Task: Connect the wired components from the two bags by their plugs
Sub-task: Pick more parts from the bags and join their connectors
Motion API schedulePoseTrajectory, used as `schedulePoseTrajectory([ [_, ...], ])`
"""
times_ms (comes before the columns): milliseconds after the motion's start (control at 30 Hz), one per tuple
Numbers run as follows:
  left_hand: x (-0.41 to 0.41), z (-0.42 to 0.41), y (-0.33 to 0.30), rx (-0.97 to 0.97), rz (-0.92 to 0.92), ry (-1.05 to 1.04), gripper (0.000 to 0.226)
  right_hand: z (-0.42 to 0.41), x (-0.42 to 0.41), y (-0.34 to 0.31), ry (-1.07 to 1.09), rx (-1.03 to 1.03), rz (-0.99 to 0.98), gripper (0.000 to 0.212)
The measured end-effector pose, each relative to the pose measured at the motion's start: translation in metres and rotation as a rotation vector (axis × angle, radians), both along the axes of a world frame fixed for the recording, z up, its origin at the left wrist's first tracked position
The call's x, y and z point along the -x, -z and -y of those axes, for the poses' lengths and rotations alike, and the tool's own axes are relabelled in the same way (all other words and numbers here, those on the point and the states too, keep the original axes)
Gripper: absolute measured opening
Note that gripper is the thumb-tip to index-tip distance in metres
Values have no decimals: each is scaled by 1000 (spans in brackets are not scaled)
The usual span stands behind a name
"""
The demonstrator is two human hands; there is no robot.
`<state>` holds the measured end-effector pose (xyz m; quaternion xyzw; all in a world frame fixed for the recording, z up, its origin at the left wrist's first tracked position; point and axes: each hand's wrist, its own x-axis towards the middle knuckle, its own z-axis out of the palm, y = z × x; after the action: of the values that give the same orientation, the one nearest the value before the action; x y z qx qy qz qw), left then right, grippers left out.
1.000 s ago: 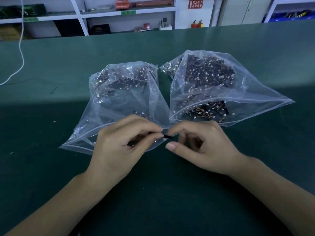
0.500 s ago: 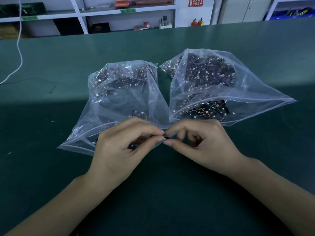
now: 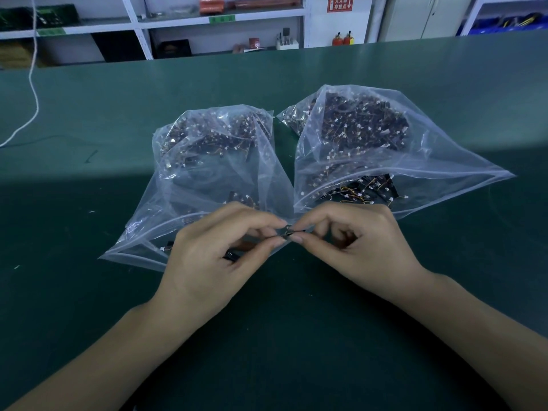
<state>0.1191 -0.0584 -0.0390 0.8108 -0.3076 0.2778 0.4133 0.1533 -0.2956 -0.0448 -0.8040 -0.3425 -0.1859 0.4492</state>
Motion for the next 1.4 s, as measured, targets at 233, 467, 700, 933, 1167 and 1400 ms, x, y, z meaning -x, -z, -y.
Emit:
schedulePoseTrajectory([
  [233, 0, 0, 0, 3, -26, -4, 14, -1, 0, -1, -18, 34, -28, 4],
  [467, 0, -1, 1, -37, -51, 23, 12, 0, 1, -1, -16, 67, -31, 5],
  [700, -1, -2, 0, -86, -13, -10, 7, 1, 0, 1, -23, 58, -53, 5],
  [933, -2, -3, -1, -104, -7, -10, 8, 1, 0, 2, -24, 62, -64, 5],
  [1167, -2, -5, 1, -186, -8, -38, 16, 5, -2, 3, -47, 133, -115, 4],
  [1400, 1, -9, -9, -192, 77, -117, 52, 24, -17, -4, -12, 38, -266, 5],
])
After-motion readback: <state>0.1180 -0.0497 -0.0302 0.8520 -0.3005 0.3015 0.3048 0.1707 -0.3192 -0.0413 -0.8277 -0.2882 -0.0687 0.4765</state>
